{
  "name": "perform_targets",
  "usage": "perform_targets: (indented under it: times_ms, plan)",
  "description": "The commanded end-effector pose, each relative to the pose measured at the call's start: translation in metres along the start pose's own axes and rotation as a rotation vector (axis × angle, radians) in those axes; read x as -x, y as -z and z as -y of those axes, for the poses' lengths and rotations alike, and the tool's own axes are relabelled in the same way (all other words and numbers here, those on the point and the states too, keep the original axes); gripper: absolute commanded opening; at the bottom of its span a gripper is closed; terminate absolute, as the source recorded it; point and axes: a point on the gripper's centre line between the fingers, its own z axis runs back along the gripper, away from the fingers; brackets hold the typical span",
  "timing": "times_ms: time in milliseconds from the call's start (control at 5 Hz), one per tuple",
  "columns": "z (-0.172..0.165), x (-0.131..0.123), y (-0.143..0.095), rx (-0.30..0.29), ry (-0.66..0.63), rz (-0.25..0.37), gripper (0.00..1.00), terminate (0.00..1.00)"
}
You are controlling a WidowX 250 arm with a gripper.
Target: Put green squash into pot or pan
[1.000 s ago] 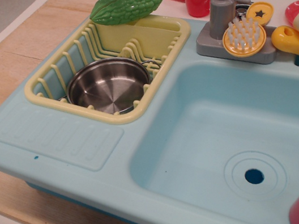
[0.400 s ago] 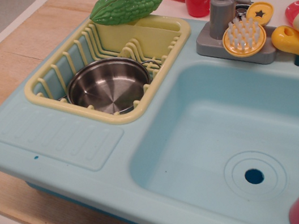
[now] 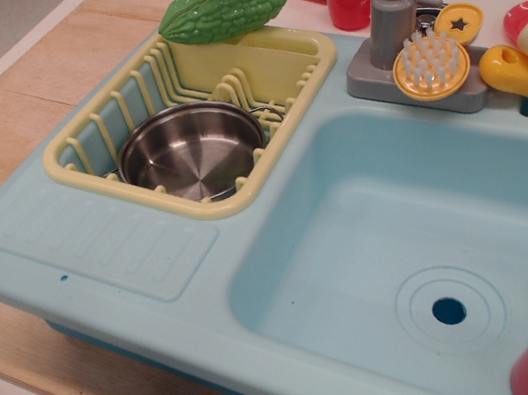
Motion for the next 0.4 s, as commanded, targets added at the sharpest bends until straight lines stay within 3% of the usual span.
perform_targets:
  times_ms: [0, 200]
  plan:
    - [-0.0016, 0.0047, -0.0057, 0.032, -0.015, 0.034, 1.00, 0.00]
    - [-0.0057, 0.0051, 0.0042, 0.069, -0.022, 0.017, 1.00, 0.00]
